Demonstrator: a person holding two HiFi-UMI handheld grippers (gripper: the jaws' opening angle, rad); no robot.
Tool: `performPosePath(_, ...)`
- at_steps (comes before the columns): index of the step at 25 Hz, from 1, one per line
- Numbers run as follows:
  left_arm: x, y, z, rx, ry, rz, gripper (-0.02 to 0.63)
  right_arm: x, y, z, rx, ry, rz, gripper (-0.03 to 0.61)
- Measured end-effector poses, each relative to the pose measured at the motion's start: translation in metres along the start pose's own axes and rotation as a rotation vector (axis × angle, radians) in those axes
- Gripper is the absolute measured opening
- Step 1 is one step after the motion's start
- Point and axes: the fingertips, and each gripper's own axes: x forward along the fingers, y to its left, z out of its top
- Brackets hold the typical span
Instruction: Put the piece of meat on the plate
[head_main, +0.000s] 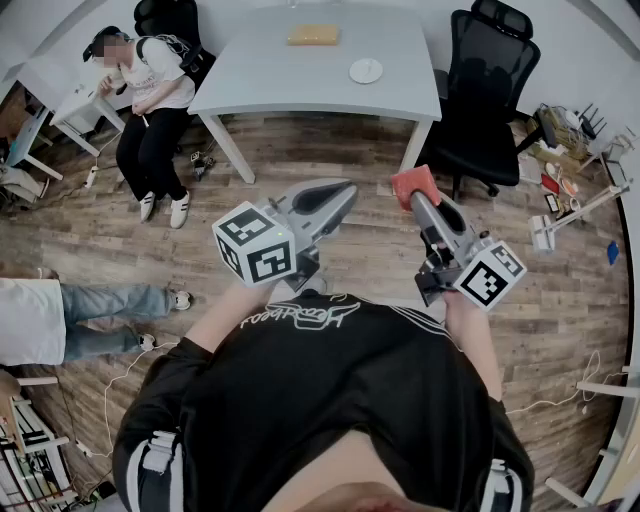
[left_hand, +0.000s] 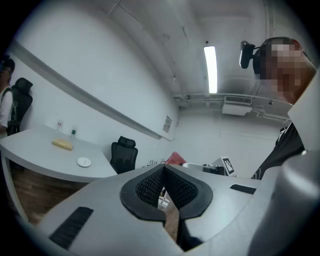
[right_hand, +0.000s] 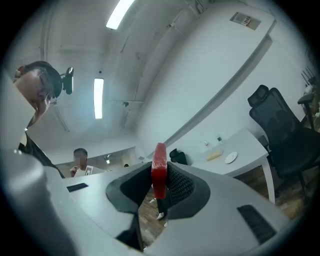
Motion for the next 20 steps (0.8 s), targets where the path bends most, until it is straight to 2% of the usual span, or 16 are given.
performPosePath(12, 0.017, 0.008, -0.005, -0.013, 0.027, -0.021, 0.008, -0.002, -0.012, -0.001, 0.007, -0.011, -0.020, 0.083)
performPosePath(20, 0.036, 0.033, -0.011, -0.052, 0.043, -0.041, 0.006, 0.014, -0.030, 0.001, -0.008, 0.006, -0.040, 0.083)
